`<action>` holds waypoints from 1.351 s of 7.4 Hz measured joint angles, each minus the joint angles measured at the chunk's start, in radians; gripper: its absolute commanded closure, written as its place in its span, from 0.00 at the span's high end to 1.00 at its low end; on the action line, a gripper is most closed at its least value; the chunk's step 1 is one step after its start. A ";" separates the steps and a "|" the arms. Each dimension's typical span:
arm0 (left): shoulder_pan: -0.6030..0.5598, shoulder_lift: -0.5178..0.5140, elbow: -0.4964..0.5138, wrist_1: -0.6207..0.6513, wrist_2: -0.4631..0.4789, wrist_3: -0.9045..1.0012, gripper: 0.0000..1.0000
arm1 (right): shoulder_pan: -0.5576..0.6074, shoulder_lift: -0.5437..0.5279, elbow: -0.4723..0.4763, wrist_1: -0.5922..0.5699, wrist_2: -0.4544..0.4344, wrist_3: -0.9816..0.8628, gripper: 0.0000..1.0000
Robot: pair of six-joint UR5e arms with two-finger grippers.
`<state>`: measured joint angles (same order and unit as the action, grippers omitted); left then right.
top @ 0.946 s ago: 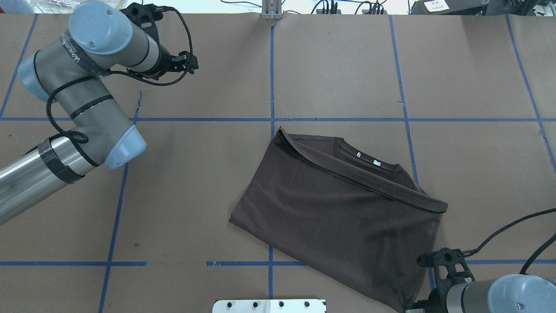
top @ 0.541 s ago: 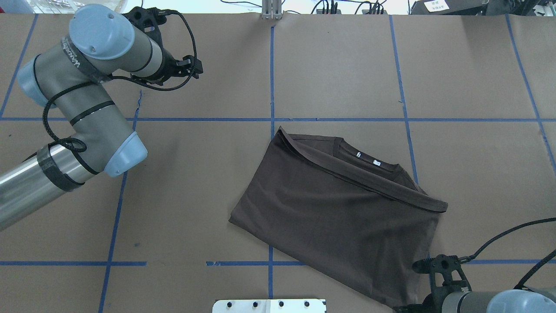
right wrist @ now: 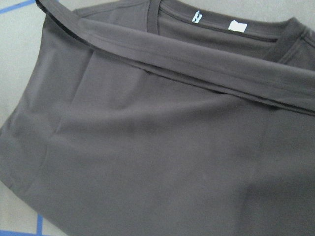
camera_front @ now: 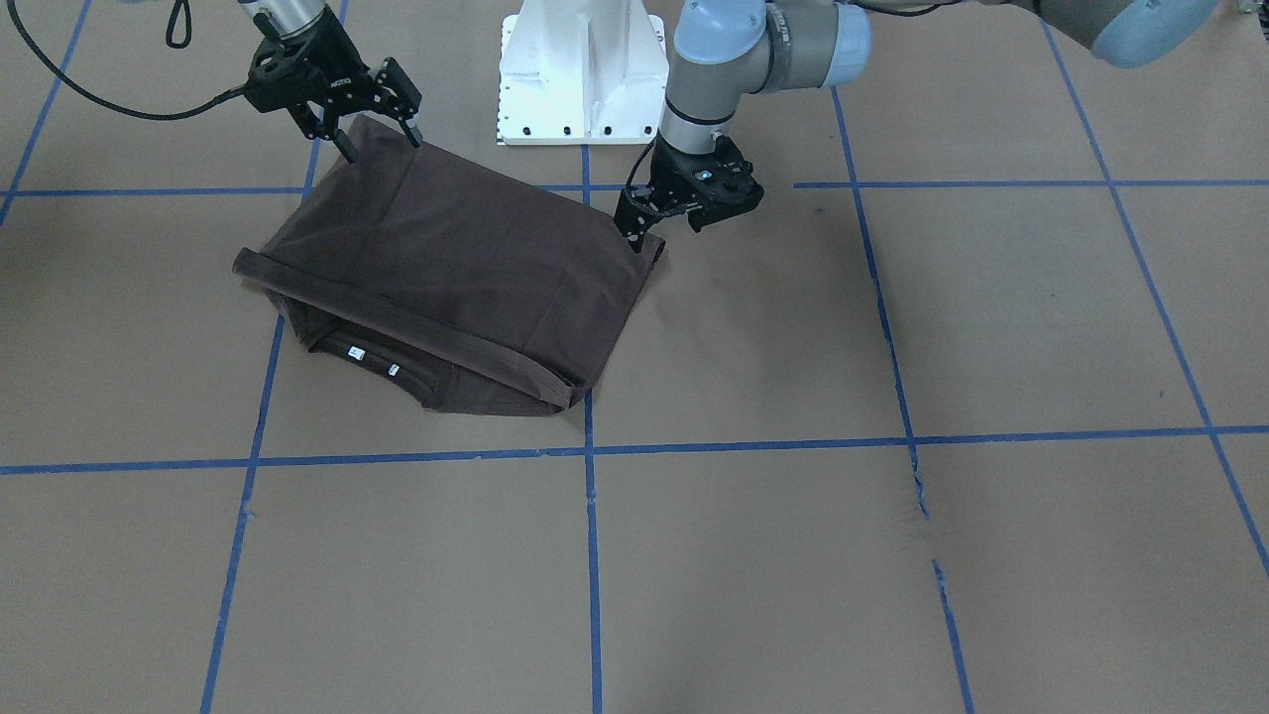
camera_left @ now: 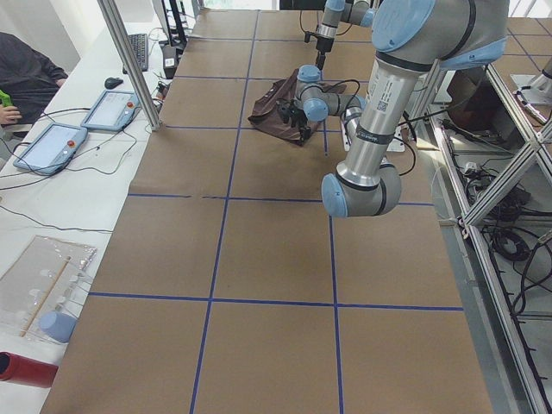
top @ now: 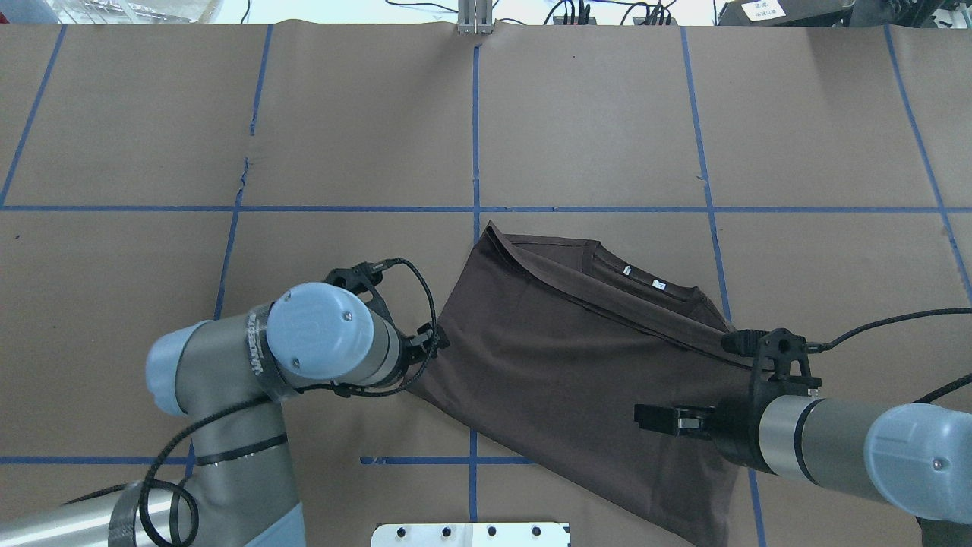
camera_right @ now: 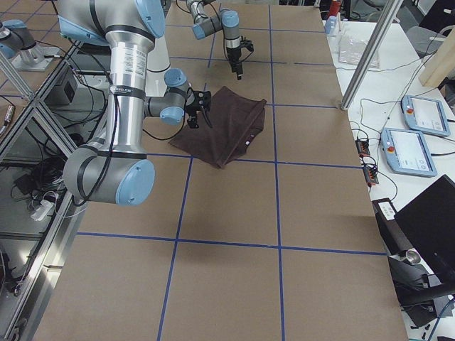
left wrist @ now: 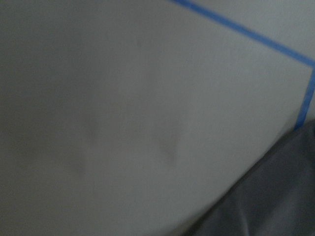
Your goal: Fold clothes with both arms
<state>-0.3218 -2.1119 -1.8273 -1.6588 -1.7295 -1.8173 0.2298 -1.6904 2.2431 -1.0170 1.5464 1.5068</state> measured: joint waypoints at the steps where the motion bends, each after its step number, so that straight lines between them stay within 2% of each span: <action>1: 0.033 -0.004 0.018 -0.002 0.010 -0.039 0.86 | 0.019 0.015 -0.007 0.000 0.003 0.000 1.00; 3: 0.049 -0.009 0.040 -0.009 0.017 -0.068 0.74 | 0.031 0.023 -0.013 0.000 0.006 -0.001 1.00; 4: 0.050 -0.010 0.046 -0.012 0.024 -0.071 0.57 | 0.034 0.024 -0.014 0.001 0.007 -0.002 1.00; 6: 0.050 -0.010 0.050 -0.015 0.034 -0.070 0.00 | 0.036 0.024 -0.014 0.001 0.007 -0.005 1.00; 10: 0.031 -0.010 0.050 -0.016 0.036 -0.011 0.00 | 0.044 0.024 -0.014 0.003 0.008 -0.005 1.00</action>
<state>-0.2905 -2.1215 -1.7772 -1.6751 -1.6935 -1.8285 0.2739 -1.6659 2.2289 -1.0142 1.5539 1.5018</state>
